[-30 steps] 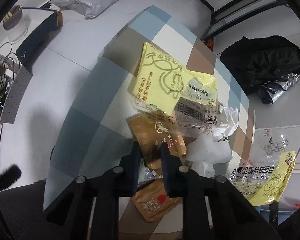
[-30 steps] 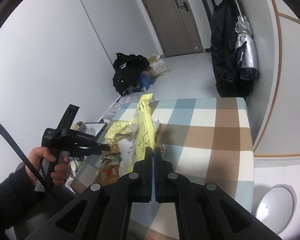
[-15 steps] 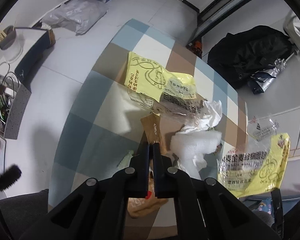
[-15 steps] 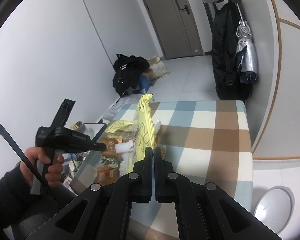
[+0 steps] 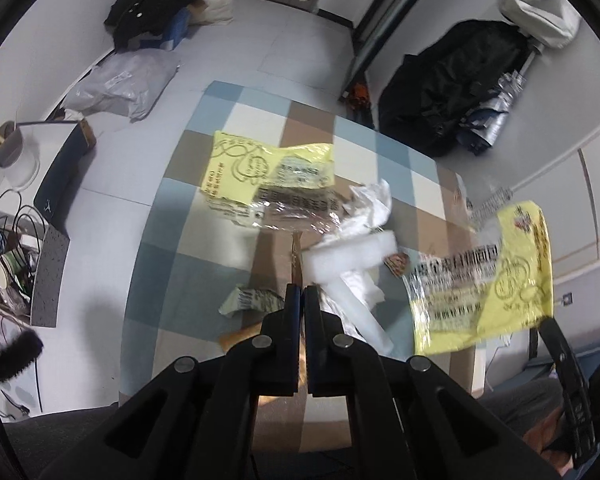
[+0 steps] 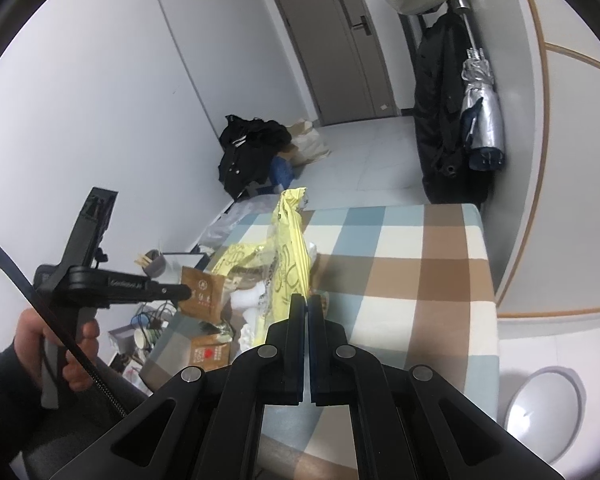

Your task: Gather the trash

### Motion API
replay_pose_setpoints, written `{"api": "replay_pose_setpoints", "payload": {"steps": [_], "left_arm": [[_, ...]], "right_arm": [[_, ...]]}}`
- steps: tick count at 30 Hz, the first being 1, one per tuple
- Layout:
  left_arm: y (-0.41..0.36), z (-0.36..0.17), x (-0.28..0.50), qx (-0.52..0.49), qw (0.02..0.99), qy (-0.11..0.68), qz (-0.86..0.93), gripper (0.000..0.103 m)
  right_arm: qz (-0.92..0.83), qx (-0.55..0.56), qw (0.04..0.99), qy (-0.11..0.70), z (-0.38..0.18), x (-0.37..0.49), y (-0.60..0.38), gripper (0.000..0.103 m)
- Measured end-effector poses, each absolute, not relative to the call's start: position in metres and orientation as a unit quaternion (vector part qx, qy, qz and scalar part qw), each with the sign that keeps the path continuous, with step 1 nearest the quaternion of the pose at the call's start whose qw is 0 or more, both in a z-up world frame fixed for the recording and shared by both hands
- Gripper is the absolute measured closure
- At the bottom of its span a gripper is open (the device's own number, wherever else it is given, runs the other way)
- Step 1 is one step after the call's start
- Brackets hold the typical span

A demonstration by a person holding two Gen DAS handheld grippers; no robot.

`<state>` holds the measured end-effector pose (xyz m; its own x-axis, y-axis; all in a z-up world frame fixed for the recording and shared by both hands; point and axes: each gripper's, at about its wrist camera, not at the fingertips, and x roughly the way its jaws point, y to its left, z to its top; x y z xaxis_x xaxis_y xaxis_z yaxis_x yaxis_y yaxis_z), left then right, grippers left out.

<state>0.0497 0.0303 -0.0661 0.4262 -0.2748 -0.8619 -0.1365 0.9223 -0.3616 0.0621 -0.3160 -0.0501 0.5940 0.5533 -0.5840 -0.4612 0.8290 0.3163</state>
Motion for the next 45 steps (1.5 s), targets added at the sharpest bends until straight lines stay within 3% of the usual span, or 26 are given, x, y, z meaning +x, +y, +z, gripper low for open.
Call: {"api": "replay_pose_setpoints", "payload": {"steps": [17,31,37,45], "left_arm": [[-0.032,0.005,0.036,-0.178,0.848,0.480,-0.139,0.103],[-0.191,0.061,0.065,-0.095,0.841,0.446,-0.292,0.103],[-0.257,0.049,0.070,-0.054,0.817,0.458,-0.346,0.103],[-0.329,0.000,0.085,-0.015,0.771,0.505,-0.387,0.103]], "right_arm": [[0.281,0.065,0.913,0.287,0.014,0.035,-0.351,0.102],[0.157,0.059,0.962,0.217,0.092,0.008,-0.491,0.102],[0.064,0.080,0.968,0.229,0.081,-0.003,-0.560,0.102],[-0.007,0.110,0.945,0.309,0.007,0.002,-0.621,0.102]]}}
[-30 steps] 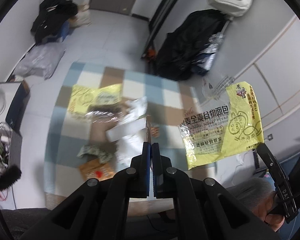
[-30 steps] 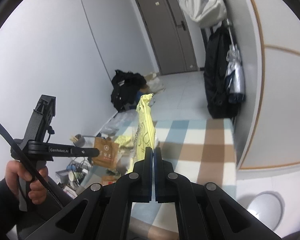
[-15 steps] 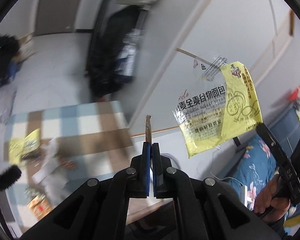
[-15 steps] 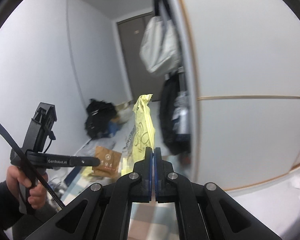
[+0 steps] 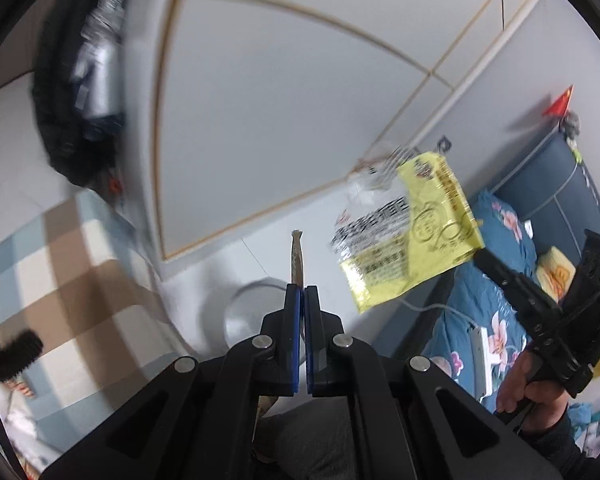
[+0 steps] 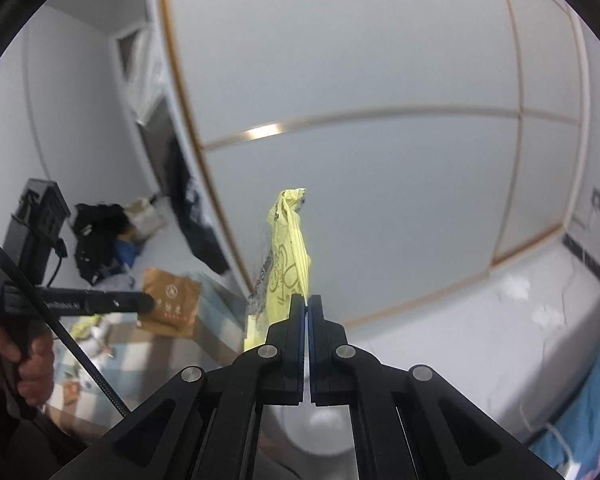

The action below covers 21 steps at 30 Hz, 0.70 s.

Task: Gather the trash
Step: 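Carry the yellow bag with the right gripper over the white bin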

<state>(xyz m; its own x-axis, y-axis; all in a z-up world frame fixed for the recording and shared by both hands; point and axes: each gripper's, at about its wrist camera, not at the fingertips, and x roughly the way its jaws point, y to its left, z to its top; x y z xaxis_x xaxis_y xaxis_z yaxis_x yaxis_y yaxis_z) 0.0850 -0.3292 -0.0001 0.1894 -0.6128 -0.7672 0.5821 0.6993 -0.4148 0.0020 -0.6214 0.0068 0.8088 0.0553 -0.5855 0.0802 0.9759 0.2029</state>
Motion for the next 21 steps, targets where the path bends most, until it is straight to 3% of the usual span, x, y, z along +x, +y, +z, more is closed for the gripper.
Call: {"api": "replay_pose_setpoints", "payload": {"steps": [11,21], "left_arm": [[-0.397,-0.091,0.108,0.052,0.705,0.589,-0.391,0.103],[-0.430,-0.132,0.118,0.078,0.669,0.637,-0.373,0.103]], "right_arm": [[-0.037,0.189,0.885,0.424,-0.118,0.024,-0.674,0.102],[-0.036,0.247,0.828,0.501,-0.209,0.043,-0.696,0.102]]}}
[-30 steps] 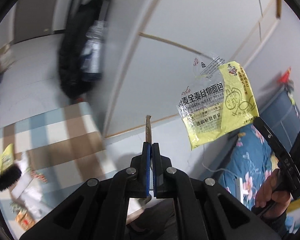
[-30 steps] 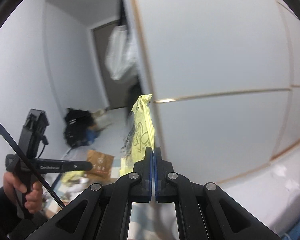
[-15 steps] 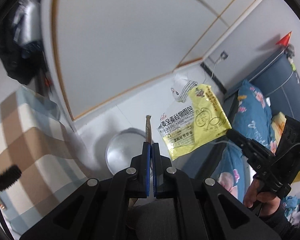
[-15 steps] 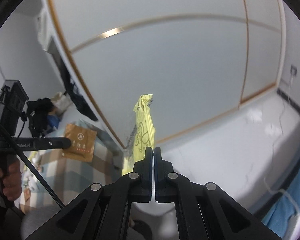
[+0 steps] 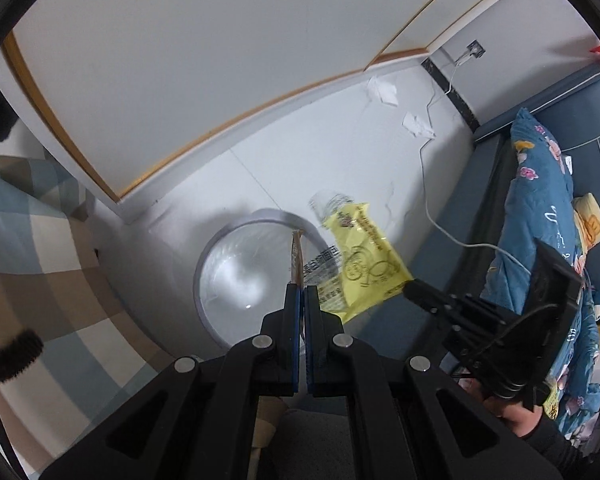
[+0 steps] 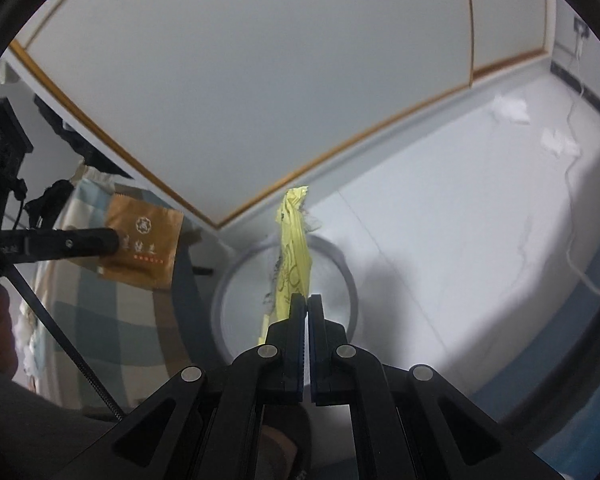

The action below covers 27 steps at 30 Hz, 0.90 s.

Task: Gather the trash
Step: 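Carry the yellow bag with the right gripper over the white bin, then open the right gripper to drop the yellow bag into the bin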

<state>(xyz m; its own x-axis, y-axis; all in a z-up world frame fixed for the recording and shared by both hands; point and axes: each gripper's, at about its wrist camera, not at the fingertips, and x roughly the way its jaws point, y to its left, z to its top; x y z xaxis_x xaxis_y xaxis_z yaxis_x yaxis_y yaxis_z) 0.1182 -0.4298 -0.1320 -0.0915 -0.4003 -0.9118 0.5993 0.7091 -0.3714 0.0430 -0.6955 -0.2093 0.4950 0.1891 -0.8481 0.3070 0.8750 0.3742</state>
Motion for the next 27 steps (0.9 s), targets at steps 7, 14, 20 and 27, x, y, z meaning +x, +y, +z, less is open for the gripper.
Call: {"api": "replay_pose_setpoints", "payload": {"steps": [7,14,20,27], "left_arm": [[-0.440,-0.152,0.123,0.087,0.655,0.657,-0.363,0.103],[-0.454,-0.170,0.120,0.098,0.635,0.674,-0.364,0.103],[-0.461,-0.184,0.122,0.108,0.623,0.689,-0.354,0.103],[-0.467,-0.192,0.120,0.119,0.609,0.700,-0.352,0.103]], "right_arm": [[-0.031,0.252,0.810,0.529,-0.250,0.059,-0.694,0.099],[-0.034,0.269,0.798,0.538,-0.263,0.057,-0.700,0.083],[-0.041,0.295,0.798,0.524,-0.264,0.050,-0.715,0.060],[-0.047,0.300,0.802,0.514,-0.262,0.048,-0.716,0.047]]}}
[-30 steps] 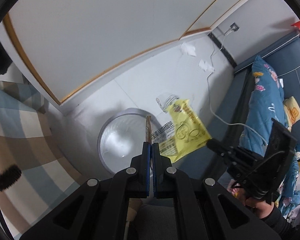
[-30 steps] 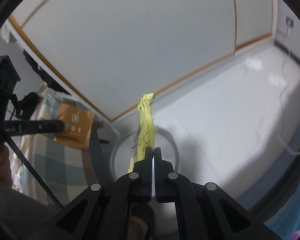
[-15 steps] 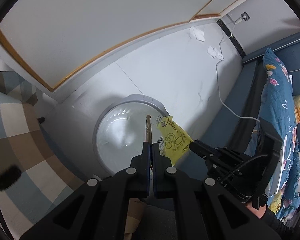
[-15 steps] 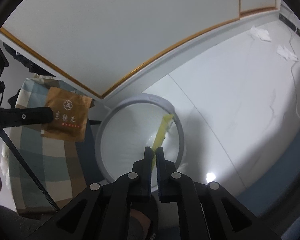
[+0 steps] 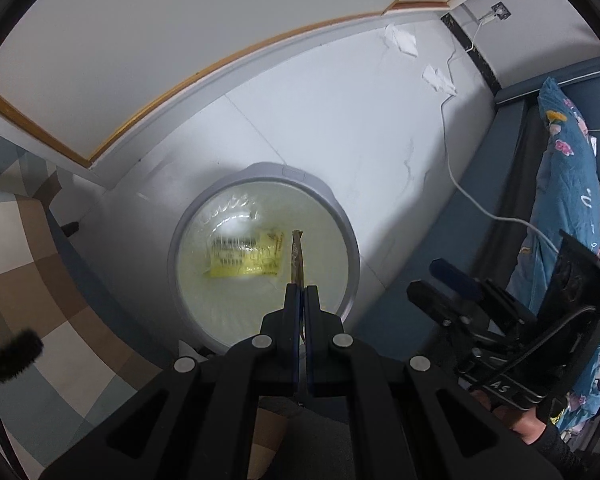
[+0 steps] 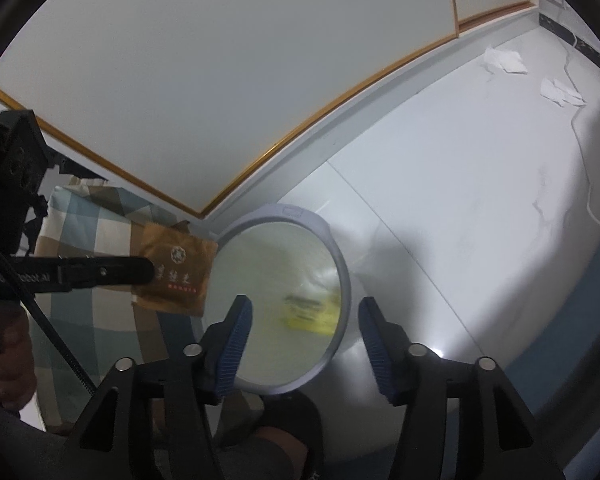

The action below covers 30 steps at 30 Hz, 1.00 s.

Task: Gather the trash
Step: 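Open the right gripper to drop the yellow bag into the bin, then move the right gripper back over the table toward the white foam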

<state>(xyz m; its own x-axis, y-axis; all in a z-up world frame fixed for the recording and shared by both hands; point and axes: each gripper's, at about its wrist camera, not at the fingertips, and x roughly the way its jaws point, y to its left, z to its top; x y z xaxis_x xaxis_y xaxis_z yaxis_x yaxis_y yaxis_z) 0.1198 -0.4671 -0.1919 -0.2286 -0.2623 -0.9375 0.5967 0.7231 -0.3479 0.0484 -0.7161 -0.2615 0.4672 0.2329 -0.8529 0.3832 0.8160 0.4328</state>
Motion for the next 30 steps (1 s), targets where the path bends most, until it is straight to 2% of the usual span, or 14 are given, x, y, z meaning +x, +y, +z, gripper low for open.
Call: {"api": "replay_pose_setpoints", "payload": {"steps": [2,6,8,11,13,23,25,27,30], "left_arm": [[-0.468,-0.196,0.119,0.120,0.602,0.707,-0.351,0.103],[-0.469,-0.202,0.117,0.128,0.594,0.716,-0.344,0.103],[-0.468,-0.204,0.117,0.129,0.591,0.719,-0.342,0.103],[-0.464,-0.202,0.116,0.129,0.594,0.718,-0.339,0.083],[-0.461,-0.198,0.115,0.128,0.604,0.710,-0.337,0.063],[-0.433,-0.153,0.115,0.115,0.687,0.643,-0.319,0.056],[-0.425,-0.141,0.114,0.106,0.705,0.628,-0.314,0.045],[-0.416,-0.128,0.113,0.097,0.726,0.607,-0.310,0.041],[-0.400,-0.105,0.112,0.086,0.756,0.576,-0.299,0.040]], "right_arm": [[-0.049,0.303,0.801,0.514,-0.262,0.048,-0.716,0.041],[-0.049,0.312,0.799,0.512,-0.261,0.047,-0.719,0.040],[-0.053,0.311,0.799,0.512,-0.260,0.046,-0.720,0.036],[-0.057,0.312,0.802,0.507,-0.257,0.044,-0.721,0.031],[-0.058,0.312,0.803,0.504,-0.255,0.043,-0.722,0.030],[-0.066,0.298,0.819,0.486,-0.228,0.040,-0.717,0.021],[-0.067,0.296,0.825,0.476,-0.218,0.040,-0.716,0.020],[-0.067,0.292,0.834,0.464,-0.204,0.040,-0.714,0.018],[-0.062,0.281,0.848,0.444,-0.181,0.041,-0.709,0.016]]}}
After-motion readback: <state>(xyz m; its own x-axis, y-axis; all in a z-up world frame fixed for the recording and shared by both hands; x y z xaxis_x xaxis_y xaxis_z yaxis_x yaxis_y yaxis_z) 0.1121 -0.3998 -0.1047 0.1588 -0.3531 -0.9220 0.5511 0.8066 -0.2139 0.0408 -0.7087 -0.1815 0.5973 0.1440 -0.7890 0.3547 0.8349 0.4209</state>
